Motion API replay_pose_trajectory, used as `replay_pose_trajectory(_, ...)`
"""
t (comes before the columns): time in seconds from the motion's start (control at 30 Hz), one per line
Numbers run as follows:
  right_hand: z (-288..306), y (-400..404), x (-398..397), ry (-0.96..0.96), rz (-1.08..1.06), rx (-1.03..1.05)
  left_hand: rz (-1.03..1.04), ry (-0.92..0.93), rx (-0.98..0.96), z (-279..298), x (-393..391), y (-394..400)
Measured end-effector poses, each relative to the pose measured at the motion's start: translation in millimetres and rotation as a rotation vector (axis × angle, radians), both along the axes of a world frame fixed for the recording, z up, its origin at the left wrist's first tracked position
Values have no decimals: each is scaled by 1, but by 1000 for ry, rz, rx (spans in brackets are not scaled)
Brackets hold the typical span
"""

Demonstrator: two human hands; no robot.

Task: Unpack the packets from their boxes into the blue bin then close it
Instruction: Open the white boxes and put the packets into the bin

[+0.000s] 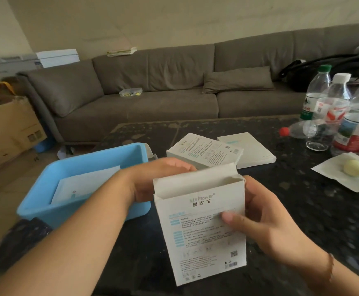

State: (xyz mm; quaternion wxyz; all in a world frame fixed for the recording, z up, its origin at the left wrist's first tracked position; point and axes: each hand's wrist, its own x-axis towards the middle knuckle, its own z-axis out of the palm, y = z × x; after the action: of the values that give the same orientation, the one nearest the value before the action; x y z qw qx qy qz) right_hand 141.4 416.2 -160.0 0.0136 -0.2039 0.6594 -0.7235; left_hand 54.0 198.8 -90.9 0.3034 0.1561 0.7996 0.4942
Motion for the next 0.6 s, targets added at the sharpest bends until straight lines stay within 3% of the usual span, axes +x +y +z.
replay_pose_trajectory(0.1, 7, 0, -2, 50, -44, -44, -3, 18, -33, -10, 7, 10)
replay_pose_trajectory(0.2, 14, 0, 0, 47, -90, -94, 184, 13, 94, -13, 25, 16)
replay_pose_trajectory(0.3, 21, 0, 5, 40, -176, -53, 427, -46, 455, -20, 46, 11)
replay_pose_trajectory(0.37, 25, 2, 7, 55, -262, 64, 542, 232, 704, -30, 67, 11)
replay_pose_trajectory(0.47, 34, 0, 14, 131, -317, 215, 584, 807, 848, -42, 101, 21)
replay_pose_trajectory(0.53, 37, 1, 18, 294, -364, 307, 541, 1161, 799, -46, 111, 24)
replay_pose_trajectory(0.6, 37, 6, 19, 438, -437, 369, 490, 1424, 564, -48, 117, 24)
